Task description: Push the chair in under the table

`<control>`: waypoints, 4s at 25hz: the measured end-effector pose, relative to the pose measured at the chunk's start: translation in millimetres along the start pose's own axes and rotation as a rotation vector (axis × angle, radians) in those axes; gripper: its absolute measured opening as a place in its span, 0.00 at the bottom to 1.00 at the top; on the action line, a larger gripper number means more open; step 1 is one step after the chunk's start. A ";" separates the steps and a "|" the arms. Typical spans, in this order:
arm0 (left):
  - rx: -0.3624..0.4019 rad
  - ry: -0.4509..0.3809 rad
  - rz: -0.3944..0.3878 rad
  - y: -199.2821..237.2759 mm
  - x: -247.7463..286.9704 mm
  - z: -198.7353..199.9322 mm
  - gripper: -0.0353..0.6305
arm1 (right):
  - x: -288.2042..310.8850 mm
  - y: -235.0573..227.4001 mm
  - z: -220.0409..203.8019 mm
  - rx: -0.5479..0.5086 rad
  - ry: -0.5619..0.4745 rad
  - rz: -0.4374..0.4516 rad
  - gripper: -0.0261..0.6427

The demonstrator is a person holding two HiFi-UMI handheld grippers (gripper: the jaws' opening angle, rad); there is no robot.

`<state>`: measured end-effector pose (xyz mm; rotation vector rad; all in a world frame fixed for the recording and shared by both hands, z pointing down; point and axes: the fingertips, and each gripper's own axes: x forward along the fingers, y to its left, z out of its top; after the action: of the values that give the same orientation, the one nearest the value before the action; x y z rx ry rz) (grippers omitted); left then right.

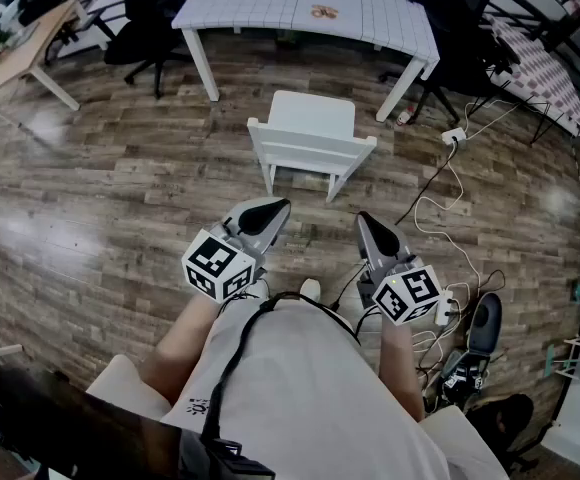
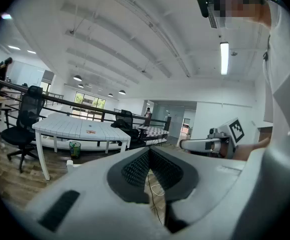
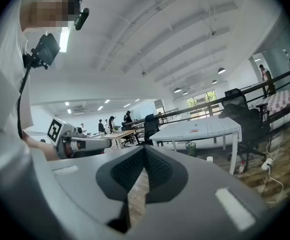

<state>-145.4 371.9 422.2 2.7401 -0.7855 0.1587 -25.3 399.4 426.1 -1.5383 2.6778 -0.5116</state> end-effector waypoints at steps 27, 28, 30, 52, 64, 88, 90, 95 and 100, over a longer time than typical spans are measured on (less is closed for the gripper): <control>0.025 -0.011 0.122 -3.4 30.3 1.9 0.06 | -17.0 -39.8 7.9 0.040 -0.012 0.089 0.05; 0.025 -0.010 0.128 -3.5 31.8 1.8 0.06 | -17.7 -41.4 8.0 0.035 -0.007 0.093 0.05; 0.021 -0.008 0.138 -5.5 34.2 0.7 0.06 | -20.1 -44.9 7.6 0.027 0.004 0.103 0.05; 0.014 -0.015 0.313 -27.1 33.4 -12.8 0.06 | -48.3 -70.9 -2.9 0.037 0.037 0.224 0.05; 0.019 -0.008 0.302 -2.0 47.0 -11.6 0.06 | -27.5 -79.7 -3.0 0.030 0.041 0.204 0.05; 0.020 0.092 0.197 161.0 125.3 22.7 0.06 | 138.9 -140.8 41.4 0.057 0.067 0.110 0.05; 0.023 0.104 0.194 178.8 130.4 24.0 0.06 | 150.8 -148.1 42.8 0.064 0.072 0.086 0.05; 0.031 0.109 0.159 218.9 141.6 33.1 0.06 | 183.7 -159.3 44.2 0.055 0.088 0.045 0.05; 0.057 0.141 0.088 243.3 151.1 33.5 0.06 | 219.7 -157.3 49.8 0.080 0.084 0.024 0.05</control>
<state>-146.4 88.7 476.6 2.7121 -0.8744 0.3943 1.5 127.7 457.0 -1.4951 2.6956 -0.6885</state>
